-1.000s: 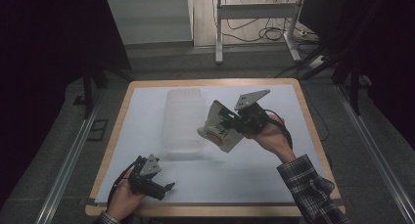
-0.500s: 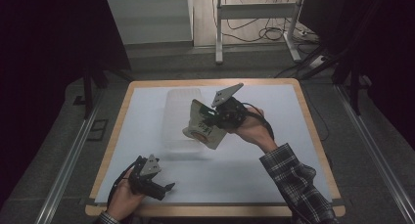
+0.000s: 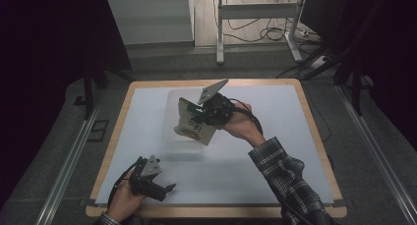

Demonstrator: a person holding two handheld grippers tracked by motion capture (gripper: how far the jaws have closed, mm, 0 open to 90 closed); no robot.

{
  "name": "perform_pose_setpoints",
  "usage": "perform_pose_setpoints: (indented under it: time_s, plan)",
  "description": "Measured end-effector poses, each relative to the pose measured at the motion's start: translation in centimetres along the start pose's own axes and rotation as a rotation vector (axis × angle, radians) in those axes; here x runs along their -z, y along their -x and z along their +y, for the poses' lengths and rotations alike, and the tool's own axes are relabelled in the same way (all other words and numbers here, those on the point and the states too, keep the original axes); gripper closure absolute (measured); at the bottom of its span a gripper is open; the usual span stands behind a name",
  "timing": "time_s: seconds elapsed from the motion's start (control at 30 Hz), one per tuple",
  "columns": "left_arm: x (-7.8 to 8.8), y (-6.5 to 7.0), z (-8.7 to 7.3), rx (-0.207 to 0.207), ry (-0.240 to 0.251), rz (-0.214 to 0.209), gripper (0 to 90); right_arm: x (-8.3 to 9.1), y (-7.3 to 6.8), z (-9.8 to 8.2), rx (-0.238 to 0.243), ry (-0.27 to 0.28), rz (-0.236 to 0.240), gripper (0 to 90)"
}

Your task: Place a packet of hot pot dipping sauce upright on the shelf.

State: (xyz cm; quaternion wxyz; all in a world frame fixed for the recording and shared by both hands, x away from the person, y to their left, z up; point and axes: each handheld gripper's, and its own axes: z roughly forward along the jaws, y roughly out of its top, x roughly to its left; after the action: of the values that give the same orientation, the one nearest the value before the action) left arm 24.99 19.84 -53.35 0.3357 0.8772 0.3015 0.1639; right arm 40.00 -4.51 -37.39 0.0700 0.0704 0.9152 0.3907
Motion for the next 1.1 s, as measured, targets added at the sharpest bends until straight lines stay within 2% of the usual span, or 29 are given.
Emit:
perform_pose_setpoints:
  time_s: [0.2,0.37,0.43,0.5,0.6,0.63,0.7,0.8,1.0,1.1]
  plan:
    - [0.0,0.0,0.0,0.0,0.001,0.0,0.0,-1.9,-0.3,0.9,0.01,-0.022,0.029,89.7]
    - [0.0,0.0,0.0,0.001,0.003,-0.001,0.0,-2.8,-0.2,0.8,0.021,-0.046,0.034,89.6]
    - [0.0,0.0,0.0,0.0,0.001,0.0,0.0,-3.2,-0.2,0.7,0.009,-0.052,0.043,89.5]
    - [0.0,0.0,0.0,0.002,0.0,0.0,0.0,-3.9,-0.4,0.5,0.018,-0.083,0.04,89.4]
    - [0.0,0.1,0.0,0.004,0.0,-0.002,0.0,-4.4,-0.4,0.4,0.022,-0.095,0.04,88.6]
    - [0.0,0.1,0.0,0.005,0.001,-0.002,0.0,-4.7,-0.4,0.2,0.014,-0.091,0.045,85.2]
    - [0.0,0.1,-0.1,0.005,0.0,-0.003,0.0,-4.8,-0.4,0.2,0.005,-0.08,0.053,84.1]
    - [0.0,0.1,-0.1,0.004,-0.001,-0.003,0.0,-4.7,-0.3,0.2,-0.009,-0.069,0.036,79.4]
    - [0.0,0.1,0.0,0.003,-0.002,-0.001,0.0,-4.3,-0.4,0.2,-0.004,-0.063,0.015,71.3]
    - [0.0,0.1,0.0,0.004,-0.001,0.001,0.0,-4.2,-0.5,0.0,-0.009,-0.059,0.01,63.6]
